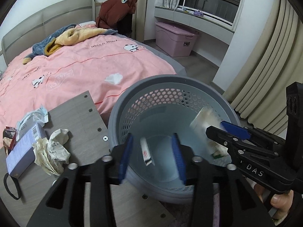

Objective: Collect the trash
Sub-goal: 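Carry card and carton over the grey basket and open both grippers, then move the left gripper back to the yellow plastic lid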

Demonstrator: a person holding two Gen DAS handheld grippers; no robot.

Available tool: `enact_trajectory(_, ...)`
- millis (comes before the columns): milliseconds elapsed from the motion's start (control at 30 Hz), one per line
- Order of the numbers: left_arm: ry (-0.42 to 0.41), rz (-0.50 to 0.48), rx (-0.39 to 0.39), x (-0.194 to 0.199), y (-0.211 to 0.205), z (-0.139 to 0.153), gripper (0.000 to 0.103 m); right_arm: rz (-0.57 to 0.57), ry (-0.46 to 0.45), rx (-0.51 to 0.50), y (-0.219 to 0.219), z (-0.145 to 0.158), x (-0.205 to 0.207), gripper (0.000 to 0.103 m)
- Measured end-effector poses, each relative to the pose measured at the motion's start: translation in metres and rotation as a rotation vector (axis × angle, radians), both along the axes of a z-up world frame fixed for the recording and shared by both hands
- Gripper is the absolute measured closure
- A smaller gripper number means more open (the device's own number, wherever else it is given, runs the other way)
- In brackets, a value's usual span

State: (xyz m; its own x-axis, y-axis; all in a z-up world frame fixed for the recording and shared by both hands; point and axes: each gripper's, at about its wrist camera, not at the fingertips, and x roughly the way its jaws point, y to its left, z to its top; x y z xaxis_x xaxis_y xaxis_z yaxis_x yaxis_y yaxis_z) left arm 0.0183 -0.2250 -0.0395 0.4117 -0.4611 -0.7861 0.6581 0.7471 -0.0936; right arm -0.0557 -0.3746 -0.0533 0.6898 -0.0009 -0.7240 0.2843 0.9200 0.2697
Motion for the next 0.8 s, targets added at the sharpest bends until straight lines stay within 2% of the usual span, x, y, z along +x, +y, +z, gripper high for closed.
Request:
enact_trajectory(67, -0.009, 0.005, 0.002, -0.001, 0.0, 0.002, 0.055, -0.007, -0.007, -0.003, -0.001, 0.002, -0.002, 0.055)
enact_trajectory(233, -0.015, 0.035, 0.011, -0.003, 0.004, 0.004, 0.05, -0.011, -0.005, -0.005, 0.0, 0.0, -0.005, 0.053)
enact_trajectory(333, -0.02, 0.061, 0.014, -0.003, 0.009, 0.005, 0.042, -0.011, -0.003, -0.003, 0.0, -0.001, -0.007, 0.053)
enact_trajectory(567, -0.028, 0.11, 0.023, -0.007, 0.019, 0.006, 0.04, -0.008, 0.0, -0.006, 0.006, -0.004, -0.011, 0.051)
enact_trajectory(800, -0.058, 0.153, 0.023, -0.011, 0.032, 0.013, 0.03, 0.003, -0.01, -0.013, 0.016, -0.001, -0.013, 0.044)
